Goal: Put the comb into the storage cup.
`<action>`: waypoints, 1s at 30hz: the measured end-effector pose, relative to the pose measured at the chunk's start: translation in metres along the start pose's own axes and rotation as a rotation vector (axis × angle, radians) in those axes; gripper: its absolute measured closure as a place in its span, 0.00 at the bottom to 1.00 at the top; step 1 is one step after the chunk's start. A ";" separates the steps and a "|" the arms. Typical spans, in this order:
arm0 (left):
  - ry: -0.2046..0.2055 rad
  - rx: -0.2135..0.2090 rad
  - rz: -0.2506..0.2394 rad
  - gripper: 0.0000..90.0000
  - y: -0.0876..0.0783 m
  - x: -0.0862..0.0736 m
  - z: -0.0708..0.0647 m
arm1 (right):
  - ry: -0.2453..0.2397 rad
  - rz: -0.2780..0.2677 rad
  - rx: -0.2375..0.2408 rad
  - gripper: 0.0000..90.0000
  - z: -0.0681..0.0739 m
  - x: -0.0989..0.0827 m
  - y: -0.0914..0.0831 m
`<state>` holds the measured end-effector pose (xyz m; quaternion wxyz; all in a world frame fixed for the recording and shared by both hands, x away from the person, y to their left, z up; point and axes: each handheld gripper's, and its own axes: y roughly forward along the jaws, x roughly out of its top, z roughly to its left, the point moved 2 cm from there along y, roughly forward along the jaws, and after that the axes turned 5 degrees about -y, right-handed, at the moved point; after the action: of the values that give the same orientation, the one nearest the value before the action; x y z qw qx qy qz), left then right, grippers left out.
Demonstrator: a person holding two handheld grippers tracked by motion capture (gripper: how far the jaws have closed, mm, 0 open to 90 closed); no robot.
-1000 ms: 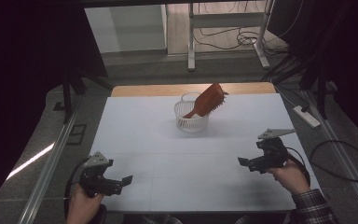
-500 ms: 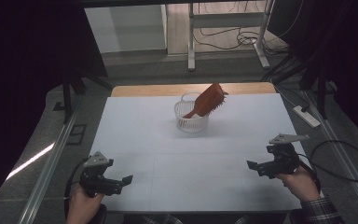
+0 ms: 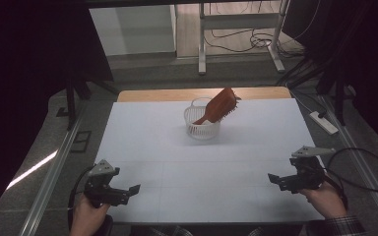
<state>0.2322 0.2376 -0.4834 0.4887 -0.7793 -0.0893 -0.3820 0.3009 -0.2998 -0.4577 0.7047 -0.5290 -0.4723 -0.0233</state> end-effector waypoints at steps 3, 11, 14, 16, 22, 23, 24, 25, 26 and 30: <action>0.000 0.001 0.000 0.01 0.000 0.000 0.000 | 0.005 0.004 -0.010 0.00 0.000 -0.003 -0.003; 0.002 0.001 0.000 0.01 0.000 0.000 0.000 | 0.008 0.015 -0.036 0.00 0.000 -0.011 -0.007; 0.001 0.000 0.000 0.01 0.000 0.000 0.000 | 0.012 0.017 -0.041 0.00 0.001 -0.014 -0.008; 0.002 0.000 0.000 0.01 0.000 0.000 0.000 | 0.012 0.019 -0.044 0.00 0.001 -0.015 -0.009; -0.001 0.001 -0.002 0.01 0.000 0.000 0.000 | 0.021 0.024 -0.055 0.00 0.001 -0.020 -0.013; -0.001 0.000 -0.002 0.01 0.000 0.000 0.000 | 0.019 0.024 -0.056 0.00 0.001 -0.020 -0.014; -0.001 0.000 -0.002 0.01 0.000 0.000 0.000 | 0.022 0.025 -0.059 0.00 0.001 -0.021 -0.015; -0.001 0.000 -0.002 0.01 0.000 0.000 0.000 | 0.022 0.026 -0.059 0.00 0.001 -0.022 -0.015; -0.001 0.000 -0.002 0.01 0.000 0.000 0.000 | 0.023 0.026 -0.060 0.00 0.001 -0.023 -0.015; -0.001 0.001 -0.002 0.01 0.000 0.000 0.000 | 0.031 0.027 -0.063 0.00 0.001 -0.025 -0.017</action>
<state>0.2322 0.2380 -0.4833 0.4886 -0.7793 -0.0904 -0.3819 0.2774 -0.3186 -0.4628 0.6953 -0.5566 -0.4532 -0.0369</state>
